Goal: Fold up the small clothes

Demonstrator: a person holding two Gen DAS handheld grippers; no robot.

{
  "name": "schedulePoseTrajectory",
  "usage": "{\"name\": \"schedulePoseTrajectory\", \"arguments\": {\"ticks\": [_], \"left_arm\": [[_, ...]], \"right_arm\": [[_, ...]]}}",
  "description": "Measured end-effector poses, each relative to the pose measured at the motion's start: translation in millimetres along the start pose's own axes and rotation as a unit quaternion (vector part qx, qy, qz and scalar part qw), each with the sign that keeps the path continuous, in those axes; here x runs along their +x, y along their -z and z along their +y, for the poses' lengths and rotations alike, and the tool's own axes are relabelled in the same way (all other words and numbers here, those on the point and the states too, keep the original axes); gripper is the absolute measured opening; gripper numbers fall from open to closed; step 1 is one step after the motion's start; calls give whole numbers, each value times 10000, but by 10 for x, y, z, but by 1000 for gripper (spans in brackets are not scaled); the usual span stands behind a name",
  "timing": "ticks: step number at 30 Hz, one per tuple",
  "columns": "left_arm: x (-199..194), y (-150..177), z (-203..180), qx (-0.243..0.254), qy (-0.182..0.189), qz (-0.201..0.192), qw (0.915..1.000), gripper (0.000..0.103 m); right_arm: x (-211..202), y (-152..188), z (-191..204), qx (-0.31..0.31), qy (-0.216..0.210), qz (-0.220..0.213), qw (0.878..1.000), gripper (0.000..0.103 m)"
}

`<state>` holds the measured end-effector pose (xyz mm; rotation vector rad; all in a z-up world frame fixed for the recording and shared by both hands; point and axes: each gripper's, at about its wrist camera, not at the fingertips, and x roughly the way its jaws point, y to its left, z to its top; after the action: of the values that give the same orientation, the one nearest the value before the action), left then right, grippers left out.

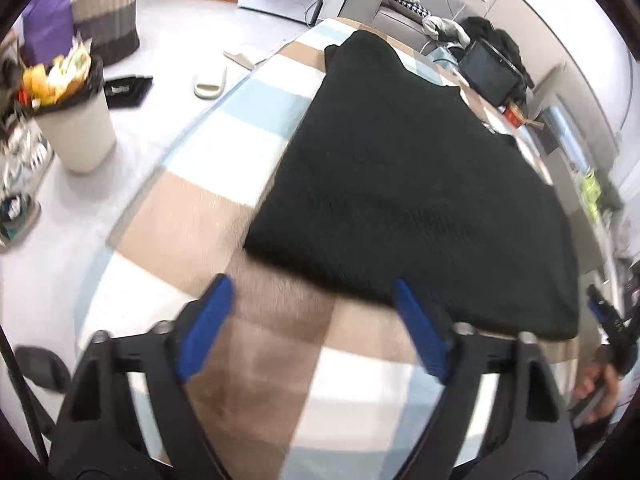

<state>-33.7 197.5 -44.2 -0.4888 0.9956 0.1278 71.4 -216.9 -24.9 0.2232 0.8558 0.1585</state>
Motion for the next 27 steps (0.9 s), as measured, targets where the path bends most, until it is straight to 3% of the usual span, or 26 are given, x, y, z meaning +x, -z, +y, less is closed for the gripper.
{"name": "schedulePoseTrajectory", "arguments": {"ticks": [5,8,9,10,11,13,14,20,24,27], "left_arm": [[-20,7,11,-164,240,-294,9991,75],[122,-103,-147,-37,44,-552,9985,75],[175,-135,-225,57,-80,-648,9978,70],[231,-169,-309,146,-233,-715,9971,55],[293,-228,-365,178,-328,-743,9965,47],[395,-316,-466,182,-446,-762,9959,18],[431,-359,-479,77,-398,-756,9963,16],[223,-447,-272,-332,-2,-1049,9939,12],[12,-376,-113,-311,-249,-1201,9920,12],[-52,-392,-101,-341,-149,-1259,9913,12]], "right_arm": [[60,4,222,58,-606,50,9981,96],[71,35,297,-33,-682,74,9976,96],[76,41,313,-43,-710,87,9974,96],[83,51,328,-38,-723,91,9973,96],[100,57,340,-25,-726,105,9973,96],[144,55,363,7,-672,139,9976,96],[190,31,355,27,-639,147,9978,96],[187,28,302,70,-460,150,9988,96],[192,8,238,115,-399,141,9990,96],[241,-7,239,154,-395,200,9989,96]]}}
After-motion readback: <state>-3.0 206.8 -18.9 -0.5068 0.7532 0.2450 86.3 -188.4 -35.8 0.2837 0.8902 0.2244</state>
